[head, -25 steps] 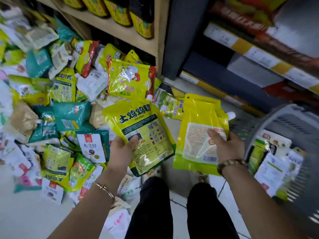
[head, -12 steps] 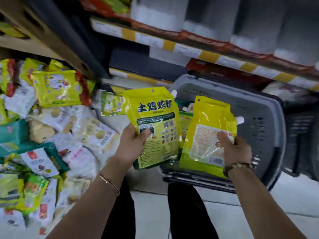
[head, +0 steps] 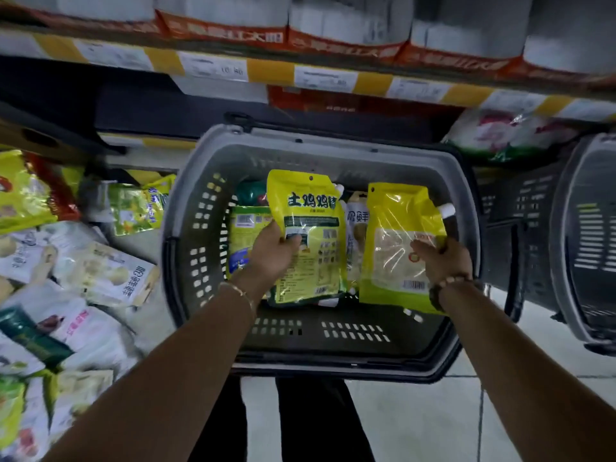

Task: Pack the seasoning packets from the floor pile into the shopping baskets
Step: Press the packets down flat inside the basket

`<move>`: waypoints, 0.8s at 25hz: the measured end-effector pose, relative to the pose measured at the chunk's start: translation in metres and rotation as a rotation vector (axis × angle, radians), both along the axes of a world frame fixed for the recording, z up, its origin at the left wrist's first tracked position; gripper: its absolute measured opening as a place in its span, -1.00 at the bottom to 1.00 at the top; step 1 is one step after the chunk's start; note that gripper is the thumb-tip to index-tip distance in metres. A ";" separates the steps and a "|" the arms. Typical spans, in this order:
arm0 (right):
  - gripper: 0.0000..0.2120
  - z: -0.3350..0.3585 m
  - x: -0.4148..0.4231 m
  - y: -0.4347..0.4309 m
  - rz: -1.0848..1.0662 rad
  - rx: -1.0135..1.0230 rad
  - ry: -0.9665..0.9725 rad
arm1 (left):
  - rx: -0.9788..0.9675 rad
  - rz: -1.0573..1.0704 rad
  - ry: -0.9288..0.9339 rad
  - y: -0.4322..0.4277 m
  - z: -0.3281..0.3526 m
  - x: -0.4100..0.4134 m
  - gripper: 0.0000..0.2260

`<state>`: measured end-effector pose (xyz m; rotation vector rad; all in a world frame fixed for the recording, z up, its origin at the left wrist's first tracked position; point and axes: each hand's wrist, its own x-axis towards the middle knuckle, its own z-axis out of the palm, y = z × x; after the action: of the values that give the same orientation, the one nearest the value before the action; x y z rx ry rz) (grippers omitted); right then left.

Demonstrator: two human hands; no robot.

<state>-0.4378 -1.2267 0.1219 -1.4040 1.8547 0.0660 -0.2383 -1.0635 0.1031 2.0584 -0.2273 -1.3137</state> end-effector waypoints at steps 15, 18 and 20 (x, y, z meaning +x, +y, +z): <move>-0.56 -0.121 0.024 -0.013 0.112 0.041 0.191 | 0.193 -0.053 -0.319 -0.029 -0.105 -0.012 -0.57; -0.41 -0.119 0.020 0.008 0.310 0.071 0.171 | 0.136 -0.323 -0.621 -0.020 -0.091 -0.027 -0.24; -0.33 -0.120 0.022 0.025 0.599 0.130 0.174 | 0.125 -0.660 -0.626 -0.017 -0.090 -0.039 -0.11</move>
<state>-0.4154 -1.2015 0.0019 -1.8577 1.4677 0.6127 -0.2772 -1.0810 0.0130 2.5700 -1.2091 -0.9821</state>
